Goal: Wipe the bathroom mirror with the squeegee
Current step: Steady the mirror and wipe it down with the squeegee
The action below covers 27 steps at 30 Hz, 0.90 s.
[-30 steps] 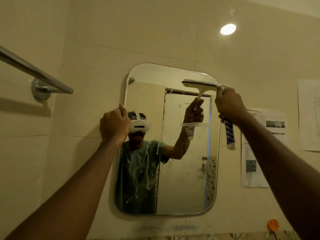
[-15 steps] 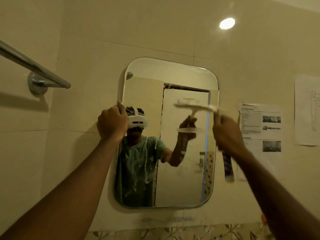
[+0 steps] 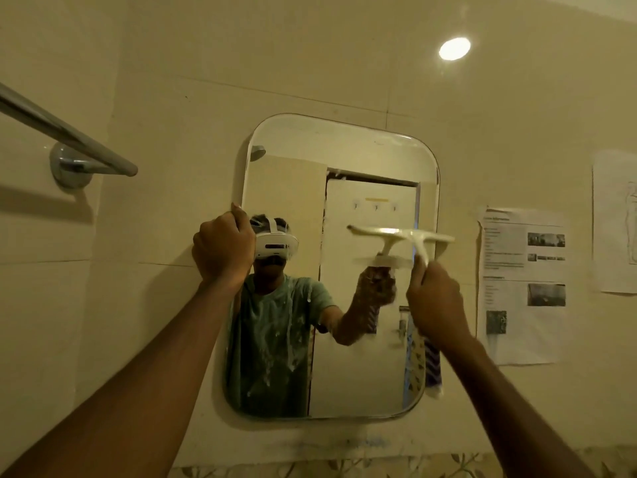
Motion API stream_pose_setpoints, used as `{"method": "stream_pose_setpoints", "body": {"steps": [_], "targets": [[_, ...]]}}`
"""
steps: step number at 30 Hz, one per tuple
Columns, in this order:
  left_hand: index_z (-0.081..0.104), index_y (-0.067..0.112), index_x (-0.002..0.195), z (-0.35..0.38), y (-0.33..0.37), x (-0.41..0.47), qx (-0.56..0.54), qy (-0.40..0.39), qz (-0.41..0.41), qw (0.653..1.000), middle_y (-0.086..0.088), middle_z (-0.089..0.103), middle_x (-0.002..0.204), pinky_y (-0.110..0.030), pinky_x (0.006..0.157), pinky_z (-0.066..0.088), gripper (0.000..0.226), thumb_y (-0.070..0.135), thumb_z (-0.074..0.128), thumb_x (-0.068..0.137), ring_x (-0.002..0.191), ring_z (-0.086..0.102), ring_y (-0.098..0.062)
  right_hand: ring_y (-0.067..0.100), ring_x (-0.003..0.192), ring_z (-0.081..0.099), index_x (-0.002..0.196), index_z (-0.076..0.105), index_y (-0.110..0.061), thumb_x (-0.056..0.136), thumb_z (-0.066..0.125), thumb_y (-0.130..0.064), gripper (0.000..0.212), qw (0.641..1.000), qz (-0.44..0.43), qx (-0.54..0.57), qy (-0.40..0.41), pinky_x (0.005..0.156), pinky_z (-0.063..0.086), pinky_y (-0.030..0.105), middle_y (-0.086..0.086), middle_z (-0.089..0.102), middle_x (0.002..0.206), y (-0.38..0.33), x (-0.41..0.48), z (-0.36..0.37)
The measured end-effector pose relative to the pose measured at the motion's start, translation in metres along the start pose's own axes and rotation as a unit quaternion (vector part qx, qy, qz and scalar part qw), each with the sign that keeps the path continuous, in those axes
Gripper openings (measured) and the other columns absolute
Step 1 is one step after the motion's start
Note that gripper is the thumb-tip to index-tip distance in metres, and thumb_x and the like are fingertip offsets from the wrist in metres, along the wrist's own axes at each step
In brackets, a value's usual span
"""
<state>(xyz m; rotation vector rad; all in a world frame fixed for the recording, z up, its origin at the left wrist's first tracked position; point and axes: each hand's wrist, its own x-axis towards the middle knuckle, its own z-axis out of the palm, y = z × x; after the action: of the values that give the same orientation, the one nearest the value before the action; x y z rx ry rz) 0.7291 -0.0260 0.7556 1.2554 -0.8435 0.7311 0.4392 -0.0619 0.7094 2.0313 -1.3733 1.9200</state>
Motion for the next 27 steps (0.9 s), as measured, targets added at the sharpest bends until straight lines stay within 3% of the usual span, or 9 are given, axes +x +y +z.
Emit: {"method": "stream_pose_setpoints", "body": {"steps": [4, 11, 13, 17, 19, 23, 27], "targets": [[0.063, 0.004, 0.067, -0.005, -0.002, -0.001, -0.01, -0.022, 0.001, 1.0, -0.004, 0.049, 0.054, -0.025, 0.052, 0.037, 0.054, 0.032, 0.033, 0.102, 0.05, 0.05, -0.022, 0.009, 0.04, 0.05, 0.079, 0.053, -0.018, 0.101, 0.032, -0.041, 0.038, 0.999, 0.014, -0.008, -0.042, 0.033, 0.037, 0.016, 0.004, 0.058, 0.061, 0.005, -0.026, -0.009], [0.064, 0.004, 0.067, -0.008, -0.006, -0.006, -0.018, -0.042, 0.005, 0.999, -0.005, 0.052, 0.054, -0.03, 0.052, 0.047, 0.054, 0.033, 0.033, 0.102, 0.051, 0.057, -0.026, 0.01, 0.035, 0.05, 0.075, 0.051, -0.019, 0.102, 0.03, -0.044, 0.042, 1.0, -0.02, 0.0, 0.002, 0.028, 0.039, 0.017, 0.002, 0.053, 0.057, -0.035, 0.052, -0.036], [0.063, 0.004, 0.067, -0.007, -0.01, -0.01, -0.014, -0.038, 0.008, 0.999, -0.005, 0.051, 0.052, -0.027, 0.05, 0.044, 0.054, 0.032, 0.033, 0.102, 0.049, 0.056, -0.026, 0.006, 0.031, 0.048, 0.073, 0.05, -0.02, 0.102, 0.031, -0.042, 0.04, 1.0, -0.015, -0.001, -0.001, 0.029, 0.038, 0.015, 0.001, 0.052, 0.057, -0.025, 0.045, -0.027], [0.064, 0.005, 0.067, -0.001, -0.017, -0.018, -0.005, -0.019, 0.01, 1.0, -0.001, 0.048, 0.051, -0.017, 0.046, 0.024, 0.053, 0.031, 0.034, 0.102, 0.044, 0.042, -0.012, 0.004, 0.038, 0.044, 0.075, 0.05, -0.022, 0.101, 0.033, -0.039, 0.036, 1.0, -0.006, 0.004, -0.002, 0.032, 0.034, 0.012, 0.002, 0.056, 0.058, 0.016, -0.019, 0.005], [0.064, 0.005, 0.067, 0.0, -0.018, -0.019, -0.007, -0.017, 0.007, 1.0, 0.0, 0.048, 0.05, -0.016, 0.045, 0.025, 0.053, 0.032, 0.034, 0.102, 0.042, 0.041, -0.01, 0.007, 0.04, 0.049, 0.074, 0.05, -0.023, 0.101, 0.034, -0.038, 0.035, 1.0, -0.005, -0.003, 0.008, 0.033, 0.036, 0.013, 0.002, 0.057, 0.057, 0.028, -0.053, 0.013], [0.064, 0.004, 0.068, -0.005, -0.019, -0.024, -0.007, -0.028, 0.004, 1.0, -0.004, 0.051, 0.052, -0.021, 0.047, 0.033, 0.054, 0.033, 0.033, 0.102, 0.047, 0.051, -0.02, 0.018, 0.05, 0.06, 0.084, 0.055, -0.016, 0.101, 0.034, -0.037, 0.034, 0.998, 0.031, -0.007, -0.045, 0.044, 0.052, 0.034, 0.004, 0.062, 0.061, 0.034, -0.095, 0.008], [0.064, 0.004, 0.068, -0.007, -0.02, -0.025, -0.009, -0.033, 0.012, 0.999, -0.002, 0.049, 0.051, -0.017, 0.045, 0.026, 0.054, 0.032, 0.034, 0.103, 0.044, 0.045, -0.015, 0.015, 0.05, 0.056, 0.075, 0.054, -0.018, 0.101, 0.031, -0.042, 0.042, 0.999, 0.031, 0.01, -0.04, 0.046, 0.048, 0.029, 0.002, 0.059, 0.063, 0.016, -0.068, -0.009]]}}
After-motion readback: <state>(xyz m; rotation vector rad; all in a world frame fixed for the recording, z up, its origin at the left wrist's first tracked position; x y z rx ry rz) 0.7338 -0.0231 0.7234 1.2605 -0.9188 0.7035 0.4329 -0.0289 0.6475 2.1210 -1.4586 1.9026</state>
